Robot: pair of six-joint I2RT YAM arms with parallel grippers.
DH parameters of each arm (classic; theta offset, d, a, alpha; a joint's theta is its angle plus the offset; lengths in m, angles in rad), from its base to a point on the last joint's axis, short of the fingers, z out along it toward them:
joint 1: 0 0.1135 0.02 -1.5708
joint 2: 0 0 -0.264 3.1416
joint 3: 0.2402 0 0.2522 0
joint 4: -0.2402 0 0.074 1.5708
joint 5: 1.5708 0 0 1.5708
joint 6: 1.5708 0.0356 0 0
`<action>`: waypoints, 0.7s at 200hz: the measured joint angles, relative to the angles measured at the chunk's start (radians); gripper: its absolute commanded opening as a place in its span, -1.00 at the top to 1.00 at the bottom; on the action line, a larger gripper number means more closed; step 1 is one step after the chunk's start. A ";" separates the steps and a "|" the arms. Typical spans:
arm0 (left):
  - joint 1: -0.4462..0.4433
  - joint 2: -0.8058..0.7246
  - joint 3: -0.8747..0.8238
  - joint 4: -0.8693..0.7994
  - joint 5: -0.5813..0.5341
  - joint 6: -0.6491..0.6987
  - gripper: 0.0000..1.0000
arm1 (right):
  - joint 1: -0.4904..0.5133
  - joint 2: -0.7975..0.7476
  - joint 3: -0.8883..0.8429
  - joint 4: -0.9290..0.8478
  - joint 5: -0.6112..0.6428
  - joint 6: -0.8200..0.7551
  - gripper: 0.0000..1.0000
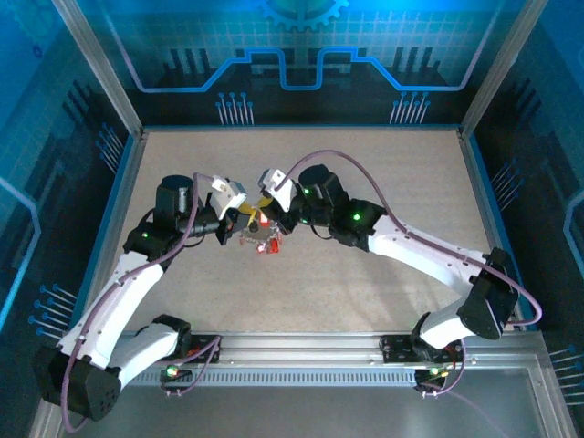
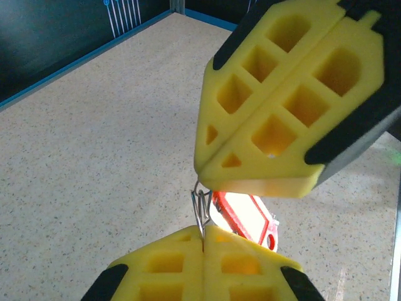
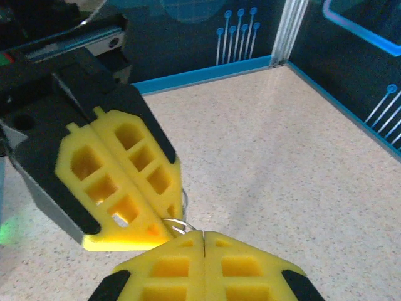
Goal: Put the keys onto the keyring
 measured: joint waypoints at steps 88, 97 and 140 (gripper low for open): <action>0.000 -0.001 0.000 0.034 0.001 -0.006 1.00 | -0.019 -0.011 -0.013 0.021 -0.021 0.036 0.83; 0.000 -0.003 0.000 0.041 0.002 -0.006 1.00 | -0.037 -0.011 -0.011 0.009 -0.059 0.046 0.64; 0.000 -0.027 0.000 0.044 0.022 -0.004 1.00 | -0.135 -0.013 -0.010 -0.034 -0.166 0.055 0.44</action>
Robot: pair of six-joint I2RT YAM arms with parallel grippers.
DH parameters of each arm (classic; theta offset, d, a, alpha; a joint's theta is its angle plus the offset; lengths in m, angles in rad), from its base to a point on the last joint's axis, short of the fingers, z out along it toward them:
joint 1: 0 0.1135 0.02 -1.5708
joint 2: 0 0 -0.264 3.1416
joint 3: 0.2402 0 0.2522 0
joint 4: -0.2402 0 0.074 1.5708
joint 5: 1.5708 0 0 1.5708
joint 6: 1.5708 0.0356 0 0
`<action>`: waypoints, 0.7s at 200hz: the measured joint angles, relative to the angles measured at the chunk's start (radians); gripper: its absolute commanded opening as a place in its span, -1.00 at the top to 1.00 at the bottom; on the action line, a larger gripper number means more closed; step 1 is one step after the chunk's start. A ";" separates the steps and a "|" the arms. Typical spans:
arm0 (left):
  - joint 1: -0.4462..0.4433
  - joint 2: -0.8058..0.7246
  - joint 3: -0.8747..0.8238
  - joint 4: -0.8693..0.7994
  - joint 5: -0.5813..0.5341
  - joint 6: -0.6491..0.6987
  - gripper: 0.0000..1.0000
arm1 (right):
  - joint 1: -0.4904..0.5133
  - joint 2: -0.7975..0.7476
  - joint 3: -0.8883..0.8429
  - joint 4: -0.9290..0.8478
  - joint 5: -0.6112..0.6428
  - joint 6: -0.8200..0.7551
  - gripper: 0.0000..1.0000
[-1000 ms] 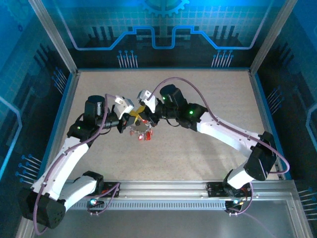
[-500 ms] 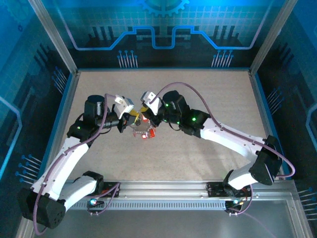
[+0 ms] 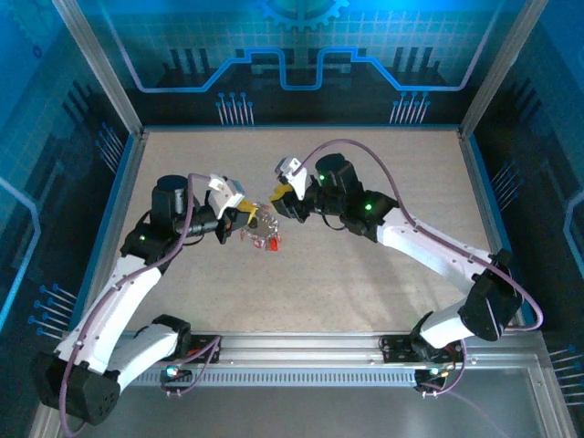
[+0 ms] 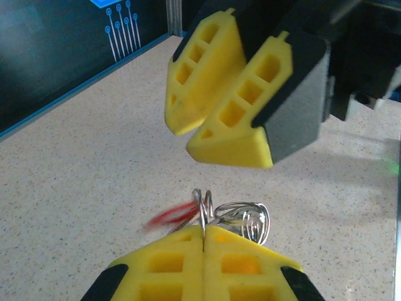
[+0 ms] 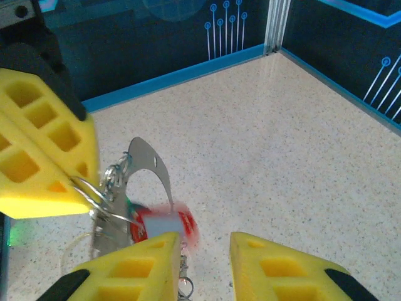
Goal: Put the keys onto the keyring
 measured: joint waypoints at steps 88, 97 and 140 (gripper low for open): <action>0.000 0.004 0.014 -0.055 0.151 0.106 1.00 | -0.060 -0.095 0.050 -0.114 -0.256 -0.377 0.29; -0.001 0.009 0.024 -0.069 0.178 0.114 1.00 | -0.060 -0.109 0.036 -0.115 -0.291 -0.436 0.31; -0.030 0.014 0.032 -0.083 0.258 0.138 1.00 | -0.044 -0.093 0.033 -0.164 -0.405 -0.609 0.38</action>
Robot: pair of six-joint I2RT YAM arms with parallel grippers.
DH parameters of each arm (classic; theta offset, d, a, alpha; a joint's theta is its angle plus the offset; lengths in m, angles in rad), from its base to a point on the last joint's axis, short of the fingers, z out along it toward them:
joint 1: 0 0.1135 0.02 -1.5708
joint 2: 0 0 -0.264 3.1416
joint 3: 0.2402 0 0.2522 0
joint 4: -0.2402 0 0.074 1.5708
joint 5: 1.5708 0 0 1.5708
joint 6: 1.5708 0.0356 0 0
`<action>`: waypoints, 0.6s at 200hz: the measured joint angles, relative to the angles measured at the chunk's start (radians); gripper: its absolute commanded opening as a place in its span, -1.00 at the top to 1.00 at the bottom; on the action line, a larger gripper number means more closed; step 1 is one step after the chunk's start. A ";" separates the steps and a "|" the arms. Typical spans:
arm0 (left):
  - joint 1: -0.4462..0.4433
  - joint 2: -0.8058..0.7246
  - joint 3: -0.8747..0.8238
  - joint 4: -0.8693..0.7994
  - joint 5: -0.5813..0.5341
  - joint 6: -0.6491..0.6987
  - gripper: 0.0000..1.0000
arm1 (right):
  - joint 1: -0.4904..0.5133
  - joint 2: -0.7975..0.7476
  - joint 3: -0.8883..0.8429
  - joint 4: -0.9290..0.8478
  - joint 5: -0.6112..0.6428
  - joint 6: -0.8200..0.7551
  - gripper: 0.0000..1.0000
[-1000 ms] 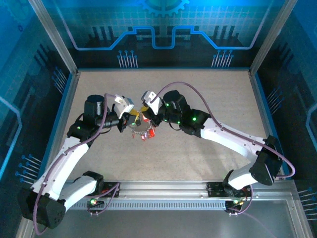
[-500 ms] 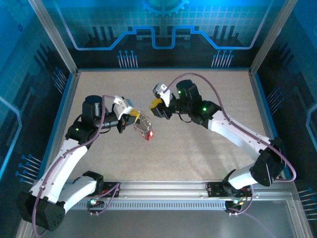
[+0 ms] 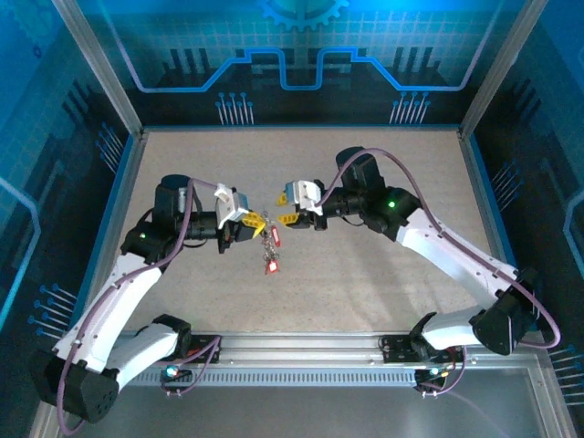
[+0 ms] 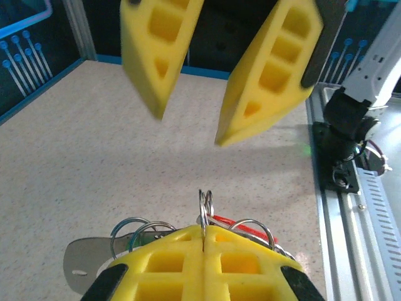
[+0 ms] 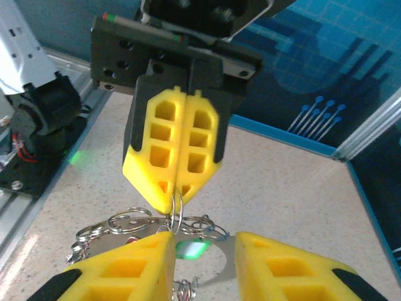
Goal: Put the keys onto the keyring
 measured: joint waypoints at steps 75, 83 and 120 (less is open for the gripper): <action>-0.014 -0.038 -0.055 0.108 0.061 -0.049 1.00 | 0.006 0.027 -0.002 -0.048 -0.058 -0.042 0.51; -0.014 -0.041 -0.058 0.117 0.063 -0.058 1.00 | 0.006 0.026 -0.004 -0.048 -0.065 -0.041 0.52; -0.014 -0.044 -0.069 0.171 0.072 -0.090 1.00 | 0.014 0.026 -0.007 -0.050 -0.068 -0.044 0.56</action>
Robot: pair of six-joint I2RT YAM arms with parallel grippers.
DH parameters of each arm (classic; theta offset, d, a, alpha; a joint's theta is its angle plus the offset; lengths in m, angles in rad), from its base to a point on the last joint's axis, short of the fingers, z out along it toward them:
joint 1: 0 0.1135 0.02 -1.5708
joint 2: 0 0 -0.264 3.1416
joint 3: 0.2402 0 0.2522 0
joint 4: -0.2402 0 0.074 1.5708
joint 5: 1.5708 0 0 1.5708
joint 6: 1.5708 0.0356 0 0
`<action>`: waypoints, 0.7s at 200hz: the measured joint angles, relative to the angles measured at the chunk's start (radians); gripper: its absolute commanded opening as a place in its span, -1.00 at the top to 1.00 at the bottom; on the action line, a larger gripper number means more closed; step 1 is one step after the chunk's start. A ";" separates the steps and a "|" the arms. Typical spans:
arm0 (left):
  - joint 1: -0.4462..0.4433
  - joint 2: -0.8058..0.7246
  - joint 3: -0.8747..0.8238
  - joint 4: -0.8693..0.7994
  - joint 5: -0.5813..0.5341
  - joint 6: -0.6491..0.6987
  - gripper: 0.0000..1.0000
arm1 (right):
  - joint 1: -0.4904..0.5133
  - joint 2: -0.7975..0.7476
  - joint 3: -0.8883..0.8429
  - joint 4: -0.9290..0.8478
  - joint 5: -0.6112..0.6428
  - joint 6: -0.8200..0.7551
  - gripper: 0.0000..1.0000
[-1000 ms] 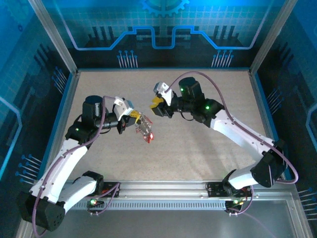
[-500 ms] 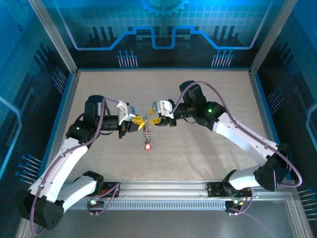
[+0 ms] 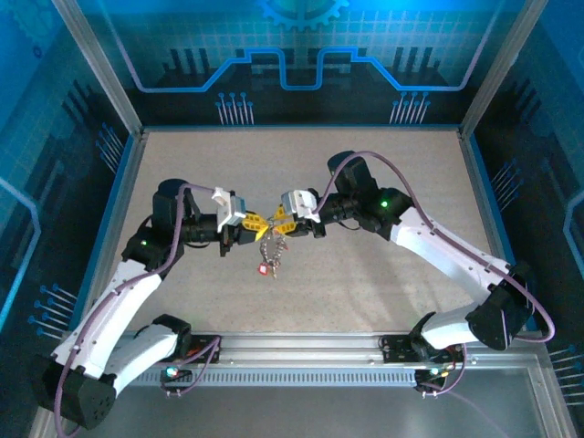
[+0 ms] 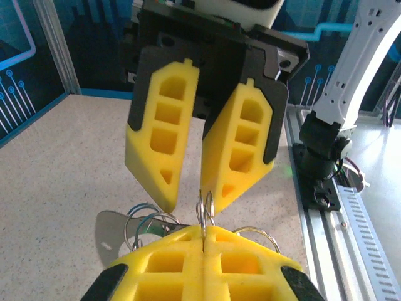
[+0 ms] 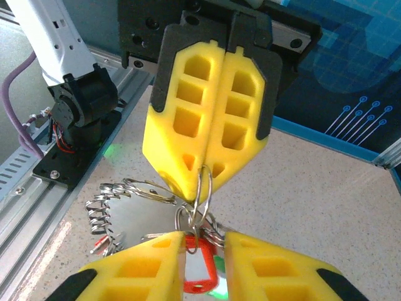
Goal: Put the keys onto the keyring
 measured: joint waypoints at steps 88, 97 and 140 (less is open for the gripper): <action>-0.001 -0.011 -0.069 0.123 0.009 -0.077 1.00 | 0.021 -0.002 -0.023 0.041 0.003 0.011 0.87; -0.001 -0.014 -0.074 0.128 0.008 -0.078 1.00 | 0.021 -0.004 -0.026 0.041 0.003 0.011 0.92; -0.006 -0.044 -0.079 0.109 -0.034 -0.067 0.32 | 0.027 -0.005 -0.030 0.047 0.014 0.007 1.00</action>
